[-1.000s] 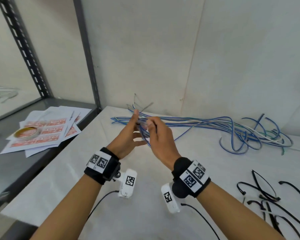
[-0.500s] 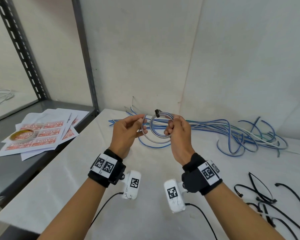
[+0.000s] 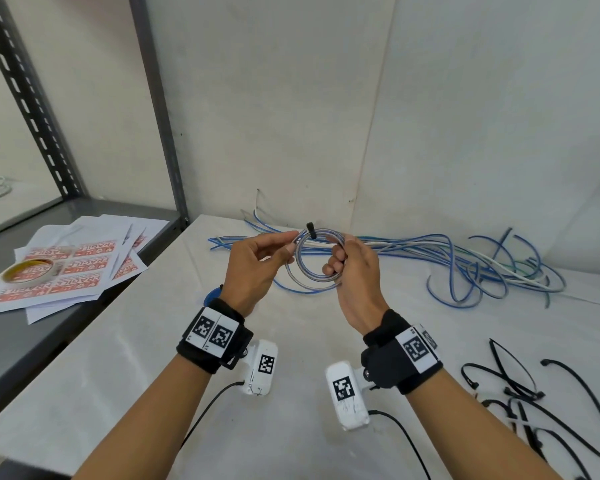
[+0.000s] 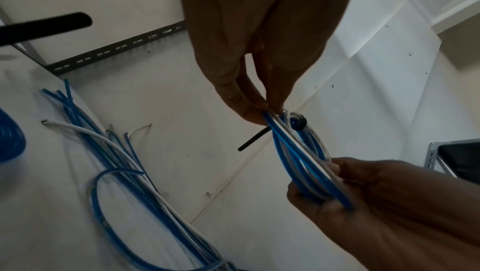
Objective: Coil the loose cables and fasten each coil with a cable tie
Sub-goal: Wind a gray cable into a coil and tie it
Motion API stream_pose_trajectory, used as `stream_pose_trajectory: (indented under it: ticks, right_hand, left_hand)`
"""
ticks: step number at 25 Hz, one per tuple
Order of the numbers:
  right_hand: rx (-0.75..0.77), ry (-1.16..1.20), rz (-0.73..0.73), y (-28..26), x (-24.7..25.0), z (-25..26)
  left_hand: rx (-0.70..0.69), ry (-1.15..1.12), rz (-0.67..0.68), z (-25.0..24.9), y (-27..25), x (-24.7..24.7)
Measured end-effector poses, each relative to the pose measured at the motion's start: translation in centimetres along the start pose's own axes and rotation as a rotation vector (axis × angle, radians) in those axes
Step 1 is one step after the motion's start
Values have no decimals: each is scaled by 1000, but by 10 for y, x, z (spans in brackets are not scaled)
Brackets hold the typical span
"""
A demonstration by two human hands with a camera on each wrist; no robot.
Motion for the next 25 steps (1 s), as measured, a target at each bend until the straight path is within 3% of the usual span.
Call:
stream_pose_trajectory:
  ticks: [8,14,20,25]
  right_hand:
    - [22,-150,-21,-4,3,2]
    - [9,-227,50,-8,7,4]
    - [35,-123,20,-9,0,1]
    - [63,-216,-7,-7,3,-4]
  left_hand:
    - [-69,95,46,1,0,0]
    - [-145,225,25,-1,2,-2]
    - [70,-288,-138,4,4,-21]
    - [251,-495,-46,-3,7,-50]
Point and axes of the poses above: each hand's wrist, its own y-axis towards the middle knuckle, its own x-axis out of the back of the hand, z = x × y, the point moved 1 cm from there along y, towards the middle knuckle, and after that the axes turned 10 degrees about z, right-handed, at the moved point
